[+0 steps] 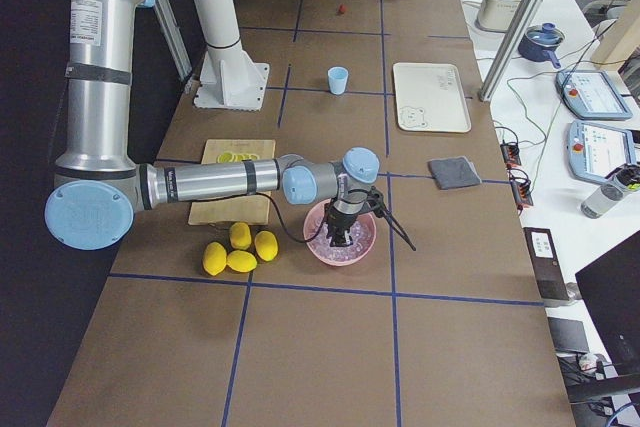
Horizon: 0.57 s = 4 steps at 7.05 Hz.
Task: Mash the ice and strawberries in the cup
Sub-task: 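Grasp an ice cube from the pink bowl with the right gripper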
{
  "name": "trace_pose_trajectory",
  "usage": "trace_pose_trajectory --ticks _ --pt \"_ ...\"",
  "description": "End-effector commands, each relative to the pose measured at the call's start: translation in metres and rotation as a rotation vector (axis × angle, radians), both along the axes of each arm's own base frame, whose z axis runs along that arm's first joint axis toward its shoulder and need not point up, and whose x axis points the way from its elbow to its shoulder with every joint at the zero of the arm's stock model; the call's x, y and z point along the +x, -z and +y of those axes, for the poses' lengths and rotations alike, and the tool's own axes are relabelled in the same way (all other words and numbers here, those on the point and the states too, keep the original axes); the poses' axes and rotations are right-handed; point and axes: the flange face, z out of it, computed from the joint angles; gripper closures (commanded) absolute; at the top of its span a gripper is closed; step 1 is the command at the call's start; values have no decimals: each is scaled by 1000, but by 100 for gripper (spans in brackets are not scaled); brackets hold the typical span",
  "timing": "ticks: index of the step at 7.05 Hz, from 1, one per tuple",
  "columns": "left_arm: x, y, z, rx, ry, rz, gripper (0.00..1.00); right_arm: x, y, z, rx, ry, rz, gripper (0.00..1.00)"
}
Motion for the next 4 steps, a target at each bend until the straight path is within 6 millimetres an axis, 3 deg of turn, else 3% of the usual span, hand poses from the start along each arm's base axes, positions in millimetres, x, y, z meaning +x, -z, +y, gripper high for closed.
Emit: trace_pose_trajectory --ticks 1,2,3,4 --pt "1 6 5 -8 16 17 0 40 38 12 54 -71 -26 100" --pt "1 11 14 -3 17 17 0 68 60 26 70 -124 -36 100" --pt "1 12 17 -1 17 17 0 81 93 27 78 -155 -39 100" --pt "2 12 17 -1 16 17 0 79 136 17 106 -167 -62 100"
